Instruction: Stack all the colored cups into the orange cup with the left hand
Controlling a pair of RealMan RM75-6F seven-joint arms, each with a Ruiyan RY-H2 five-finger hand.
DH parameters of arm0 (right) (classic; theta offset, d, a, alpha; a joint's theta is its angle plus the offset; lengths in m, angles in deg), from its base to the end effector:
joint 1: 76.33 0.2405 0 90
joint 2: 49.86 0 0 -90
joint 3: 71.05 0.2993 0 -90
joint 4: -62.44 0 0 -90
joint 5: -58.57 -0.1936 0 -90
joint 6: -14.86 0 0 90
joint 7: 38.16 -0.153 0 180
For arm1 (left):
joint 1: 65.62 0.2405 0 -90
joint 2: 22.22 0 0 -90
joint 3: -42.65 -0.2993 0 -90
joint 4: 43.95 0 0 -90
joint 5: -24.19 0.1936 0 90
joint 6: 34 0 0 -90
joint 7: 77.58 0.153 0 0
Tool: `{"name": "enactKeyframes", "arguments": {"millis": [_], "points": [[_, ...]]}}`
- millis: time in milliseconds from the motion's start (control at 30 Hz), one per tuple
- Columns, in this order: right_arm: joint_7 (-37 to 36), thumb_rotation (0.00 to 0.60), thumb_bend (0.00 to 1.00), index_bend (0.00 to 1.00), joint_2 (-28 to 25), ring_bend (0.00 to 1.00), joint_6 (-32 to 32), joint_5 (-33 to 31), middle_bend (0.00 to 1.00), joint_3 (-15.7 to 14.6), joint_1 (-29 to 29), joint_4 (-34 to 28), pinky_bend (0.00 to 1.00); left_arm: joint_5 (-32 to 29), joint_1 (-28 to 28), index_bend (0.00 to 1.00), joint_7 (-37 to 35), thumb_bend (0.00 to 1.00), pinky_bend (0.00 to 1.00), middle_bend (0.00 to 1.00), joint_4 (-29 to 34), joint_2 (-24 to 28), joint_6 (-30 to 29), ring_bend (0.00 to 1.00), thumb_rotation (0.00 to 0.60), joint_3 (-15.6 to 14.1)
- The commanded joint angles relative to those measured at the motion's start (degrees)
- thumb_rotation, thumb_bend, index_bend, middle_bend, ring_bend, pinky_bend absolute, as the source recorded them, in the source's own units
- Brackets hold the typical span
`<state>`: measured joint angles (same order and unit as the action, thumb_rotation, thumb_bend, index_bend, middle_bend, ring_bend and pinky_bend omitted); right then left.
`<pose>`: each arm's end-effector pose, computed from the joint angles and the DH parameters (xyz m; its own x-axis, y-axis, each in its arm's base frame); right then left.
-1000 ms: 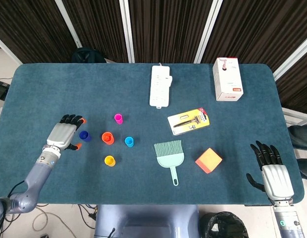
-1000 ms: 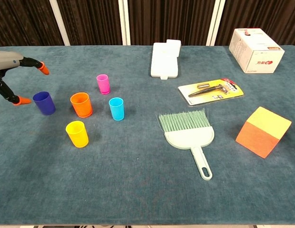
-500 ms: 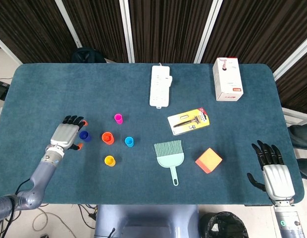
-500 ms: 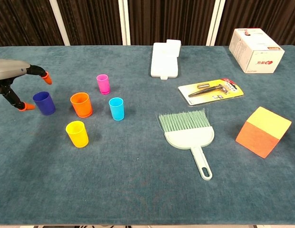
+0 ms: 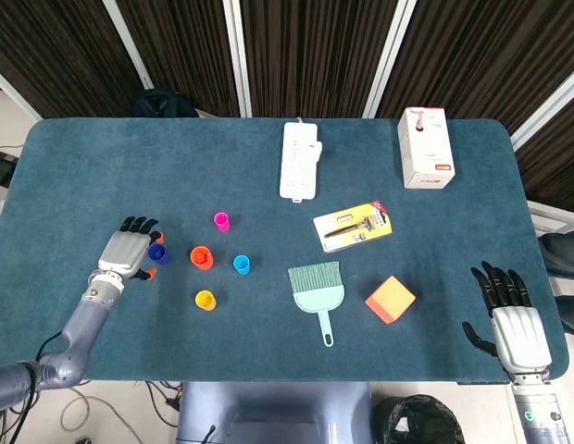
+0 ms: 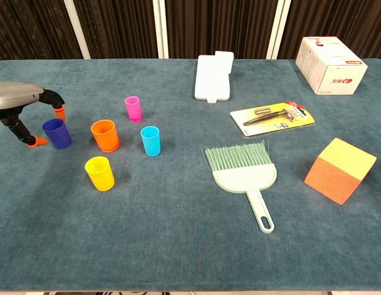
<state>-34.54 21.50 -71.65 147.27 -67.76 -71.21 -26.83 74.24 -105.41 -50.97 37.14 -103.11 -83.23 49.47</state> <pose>-0.3352 -0.1948 0.1545 0.3881 0.0298 0.9211 -0.9192 -0.0592 0.3893 -0.2721 0.3844 0.0442 0.5639 0.3762 0.7352 0.8210 -0.1590 -0.5484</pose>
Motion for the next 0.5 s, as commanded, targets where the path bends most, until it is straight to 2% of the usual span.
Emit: {"name": "enactKeyframes", "arguments": {"millis": [33,500], "points": [[0.0,0.600,0.34,0.09,0.0,0.09,-0.1,0.0,0.05,0.0,0.0,0.0,0.04,-0.2,-0.2,0.36,0.1,0.26,0.00,0.11,-0.1,-0.2,-0.1,0.00,0.600,0.0],[-0.2,0.600,0.34,0.09,0.1,0.09,-0.3,-0.1,0.05,0.2,-0.1,0.0,0.04,0.5,-0.6,0.46,-1.3,0.36,0.00,0.17,0.7,-0.1,-0.2,0.00,0.600,0.0]]}}
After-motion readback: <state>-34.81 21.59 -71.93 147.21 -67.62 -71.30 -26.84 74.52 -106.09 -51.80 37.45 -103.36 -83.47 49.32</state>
